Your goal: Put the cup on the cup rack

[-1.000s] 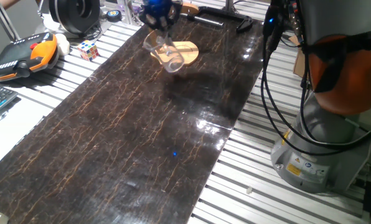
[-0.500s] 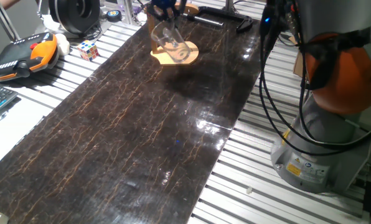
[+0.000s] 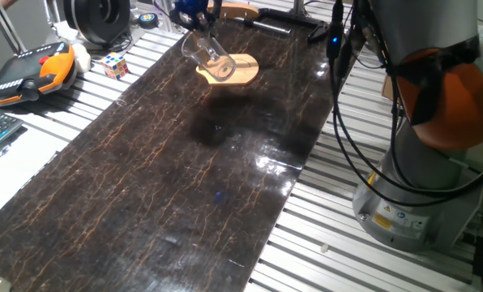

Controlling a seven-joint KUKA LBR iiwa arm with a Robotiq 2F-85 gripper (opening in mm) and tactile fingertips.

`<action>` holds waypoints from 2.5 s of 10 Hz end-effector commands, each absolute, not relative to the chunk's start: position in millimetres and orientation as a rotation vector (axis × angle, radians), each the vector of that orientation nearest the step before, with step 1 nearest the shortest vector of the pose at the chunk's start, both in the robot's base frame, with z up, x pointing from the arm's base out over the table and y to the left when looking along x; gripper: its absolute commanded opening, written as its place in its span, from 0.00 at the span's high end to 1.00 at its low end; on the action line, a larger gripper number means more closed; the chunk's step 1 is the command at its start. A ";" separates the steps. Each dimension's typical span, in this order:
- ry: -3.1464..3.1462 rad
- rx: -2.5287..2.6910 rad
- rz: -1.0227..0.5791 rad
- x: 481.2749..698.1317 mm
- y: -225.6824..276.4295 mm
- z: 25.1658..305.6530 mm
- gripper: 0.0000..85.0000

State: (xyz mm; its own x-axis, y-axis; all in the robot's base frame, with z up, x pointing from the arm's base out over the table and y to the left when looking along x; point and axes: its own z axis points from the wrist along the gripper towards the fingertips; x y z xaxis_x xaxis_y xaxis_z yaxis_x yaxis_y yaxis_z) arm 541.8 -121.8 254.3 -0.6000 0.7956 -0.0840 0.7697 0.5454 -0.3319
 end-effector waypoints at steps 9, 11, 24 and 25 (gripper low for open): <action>-2.464 -1.832 0.619 539.5 -125.5 254.4 0.98; -2.471 -1.837 0.627 530.1 -138.1 254.4 0.98; -2.490 -1.684 0.606 475.7 -192.2 289.7 0.98; -2.496 -1.645 0.600 474.4 -196.5 293.0 0.98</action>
